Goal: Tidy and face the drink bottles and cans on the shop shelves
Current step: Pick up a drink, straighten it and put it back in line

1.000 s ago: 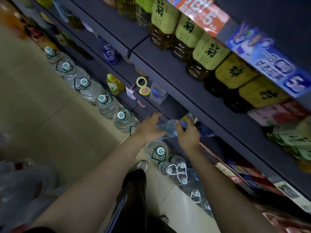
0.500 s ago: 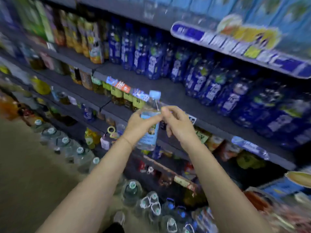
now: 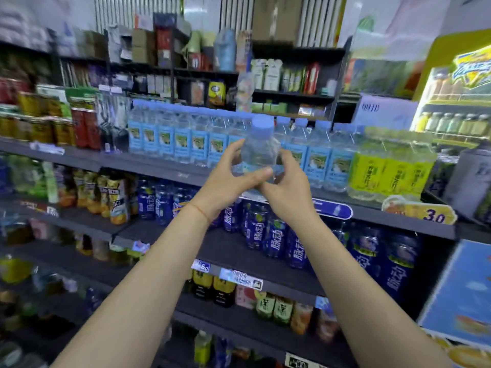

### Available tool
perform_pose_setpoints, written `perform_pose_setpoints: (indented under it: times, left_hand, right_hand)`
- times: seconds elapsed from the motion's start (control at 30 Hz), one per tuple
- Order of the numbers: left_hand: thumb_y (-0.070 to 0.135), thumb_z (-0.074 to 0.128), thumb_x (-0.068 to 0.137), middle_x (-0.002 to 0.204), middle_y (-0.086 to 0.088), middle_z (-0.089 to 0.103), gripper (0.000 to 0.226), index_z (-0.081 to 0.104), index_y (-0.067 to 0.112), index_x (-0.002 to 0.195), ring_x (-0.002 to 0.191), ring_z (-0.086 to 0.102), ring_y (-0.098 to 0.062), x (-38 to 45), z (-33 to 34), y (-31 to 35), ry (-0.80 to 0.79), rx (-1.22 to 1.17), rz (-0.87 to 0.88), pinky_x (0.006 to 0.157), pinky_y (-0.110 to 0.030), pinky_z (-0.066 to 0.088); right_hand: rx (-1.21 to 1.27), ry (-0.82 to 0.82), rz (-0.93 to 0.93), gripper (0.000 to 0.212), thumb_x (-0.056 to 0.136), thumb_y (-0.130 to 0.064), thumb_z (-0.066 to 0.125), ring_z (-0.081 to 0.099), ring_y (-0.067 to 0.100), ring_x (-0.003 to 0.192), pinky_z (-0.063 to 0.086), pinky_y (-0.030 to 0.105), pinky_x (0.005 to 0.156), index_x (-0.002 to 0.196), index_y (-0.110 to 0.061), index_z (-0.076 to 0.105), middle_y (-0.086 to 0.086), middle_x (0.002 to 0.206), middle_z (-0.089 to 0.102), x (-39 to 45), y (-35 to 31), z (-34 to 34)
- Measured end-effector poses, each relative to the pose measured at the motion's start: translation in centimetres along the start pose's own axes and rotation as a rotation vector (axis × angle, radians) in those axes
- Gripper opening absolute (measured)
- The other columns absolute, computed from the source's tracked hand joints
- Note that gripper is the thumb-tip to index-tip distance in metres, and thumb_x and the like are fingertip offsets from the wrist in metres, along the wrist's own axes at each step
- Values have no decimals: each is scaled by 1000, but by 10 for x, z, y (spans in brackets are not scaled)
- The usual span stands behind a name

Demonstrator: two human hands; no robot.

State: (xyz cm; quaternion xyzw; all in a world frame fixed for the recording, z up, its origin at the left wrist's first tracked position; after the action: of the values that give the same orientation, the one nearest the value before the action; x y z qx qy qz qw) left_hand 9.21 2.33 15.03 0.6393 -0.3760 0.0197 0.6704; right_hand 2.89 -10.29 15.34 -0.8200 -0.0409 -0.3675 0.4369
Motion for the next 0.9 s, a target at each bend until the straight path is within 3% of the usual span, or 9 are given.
perform_pose_setpoints:
  times: [0.07,0.1,0.2,0.3,0.47,0.67,0.8,0.9]
  left_hand:
    - [62,75,71,140,5,48,76,43,39,136,133,43,-10,19,-6,-9,11,70,-23,101,-31,42]
    - [59,71,79,140,5,47,69,43,36,138,133,42,-11,29,-9,-16,20,85,-43,104,-33,42]
    - [37,61,95,139,4,49,47,47,25,138,133,45,-14,60,-11,-43,20,152,-93,111,-37,38]
    - [27,58,97,144,3,48,44,48,21,140,134,43,-17,84,-6,-68,-27,268,-118,108,-34,37]
    - [30,56,97,146,-3,43,48,47,20,143,132,43,-21,109,0,-94,-95,541,-60,109,-35,36]
    - [40,49,99,132,4,38,47,50,20,142,128,44,-20,125,6,-103,-55,532,-37,106,-35,38]
    - [41,47,98,140,1,37,50,42,30,146,133,37,-23,129,8,-104,-33,588,-21,109,-43,37]
    - [43,47,98,139,0,37,48,42,33,145,135,34,-24,129,7,-106,-31,583,-11,111,-45,35]
  right_hand:
    - [-75,128,15,47,80,-39,76,53,-4,86,48,22,77,119,-30,52,-10,107,57,25,5,-7]
    - [-118,165,21,57,81,-41,77,49,3,97,45,26,85,129,-26,51,-7,117,51,37,6,-11]
    - [-243,218,68,72,81,-42,78,47,17,106,36,29,82,139,-17,43,3,127,44,73,20,-15]
    - [-297,200,104,66,81,-39,79,49,20,103,38,33,78,133,-17,46,8,129,47,98,37,-10]
    - [-386,177,196,71,80,-42,79,52,23,98,37,32,73,137,-14,45,10,131,49,117,63,2]
    - [-457,258,125,69,81,-35,80,46,19,89,38,32,70,132,-15,39,8,127,46,123,63,7]
    - [-434,271,171,57,82,-25,80,51,19,74,40,31,54,107,-15,31,8,105,55,124,73,13]
    - [-444,283,196,53,86,-25,76,47,12,56,35,28,45,104,-15,28,9,88,58,126,82,14]
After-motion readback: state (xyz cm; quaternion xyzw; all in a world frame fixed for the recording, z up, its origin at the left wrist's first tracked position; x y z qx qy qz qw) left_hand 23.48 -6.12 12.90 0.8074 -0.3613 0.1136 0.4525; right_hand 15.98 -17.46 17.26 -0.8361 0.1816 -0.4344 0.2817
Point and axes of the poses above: each hand's wrist, its own x-axis towards the middle knuckle, its own z-axis out of the palm, y = z × x, the point moved 2 cm from there along x, towards the middle knuckle
